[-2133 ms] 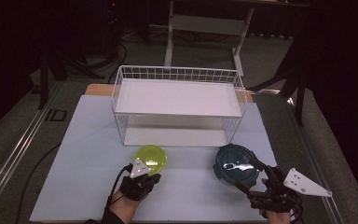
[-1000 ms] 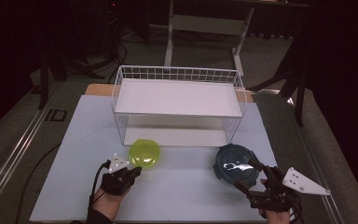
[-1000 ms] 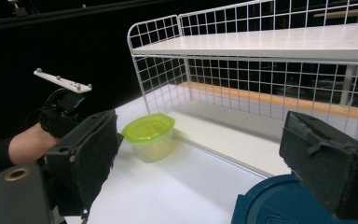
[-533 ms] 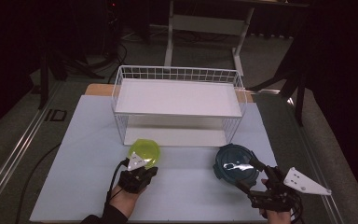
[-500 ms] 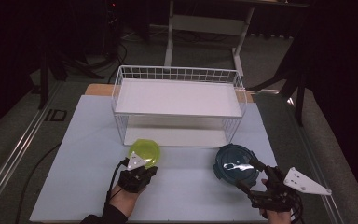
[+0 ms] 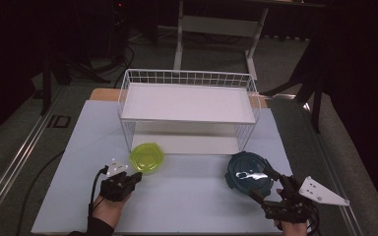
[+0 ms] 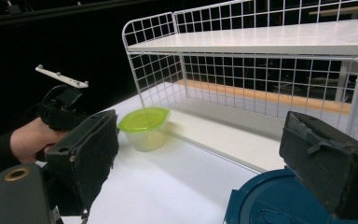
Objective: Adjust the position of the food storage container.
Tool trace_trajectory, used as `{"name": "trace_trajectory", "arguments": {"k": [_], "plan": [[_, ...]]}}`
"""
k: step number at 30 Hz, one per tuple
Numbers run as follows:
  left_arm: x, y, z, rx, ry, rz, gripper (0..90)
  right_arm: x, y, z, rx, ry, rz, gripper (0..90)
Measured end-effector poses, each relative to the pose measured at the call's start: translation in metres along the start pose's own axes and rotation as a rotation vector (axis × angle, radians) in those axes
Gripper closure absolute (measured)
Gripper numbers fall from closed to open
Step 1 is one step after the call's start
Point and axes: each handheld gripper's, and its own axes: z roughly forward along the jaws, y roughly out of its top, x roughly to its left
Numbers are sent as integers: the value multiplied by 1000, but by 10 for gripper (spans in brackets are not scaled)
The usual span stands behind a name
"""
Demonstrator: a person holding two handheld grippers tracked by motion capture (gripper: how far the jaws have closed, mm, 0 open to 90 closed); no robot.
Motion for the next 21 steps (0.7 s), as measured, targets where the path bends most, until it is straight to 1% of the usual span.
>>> {"name": "trace_trajectory", "arguments": {"k": [1, 3, 5, 6, 7, 8, 9, 10, 12, 14, 15, 16, 17, 18, 20, 21], "plan": [[2, 0, -2, -6, -2, -10, 894, -1, 0, 0, 0, 0, -1, 111], [2, 0, -6, -20, -3, -5, 893, -1, 0, 0, 1, -2, 4, 111], [-2, 0, -9, -27, -15, 7, 893, -1, 0, 0, 2, -6, 2, 111], [-5, 0, -11, -34, -27, 24, 893, -1, 0, -1, 2, -8, 2, 111], [-9, 0, -13, -48, -49, 35, 892, -2, 0, -1, 0, -11, 2, 112], [-12, 0, -14, -57, -59, 45, 891, -2, 0, -2, -3, -15, 1, 112], [-15, 1, -16, -68, -75, 63, 889, -3, 0, -2, -5, -17, 2, 111], [-18, 2, -17, -83, -105, 72, 870, -4, 1, -3, -9, -20, 5, 111], [-24, 4, -19, -99, -135, 94, 841, -6, 1, -5, -17, -42, 6, 111], [-27, 6, -20, -117, -186, 93, 793, -8, 1, -7, -15, -51, 8, 111], [-29, 7, -20, -128, -198, 102, 763, -9, 2, -7, -15, -60, 4, 111], [-30, 8, -20, -137, -225, 104, 723, -11, 2, -9, -17, -66, -2, 111], [-31, 8, -20, -144, -241, 105, 674, -12, 3, -10, -16, -75, 1, 111], [-32, 9, -20, -150, -249, 108, 617, -14, 3, -11, -15, -82, 4, 111], [-34, 10, -19, -160, -289, 104, 503, -21, 4, -15, -12, -108, 8, 114], [-35, 11, -19, -160, -297, 105, 456, -24, 4, -16, 0, -120, 2, 139]]}}
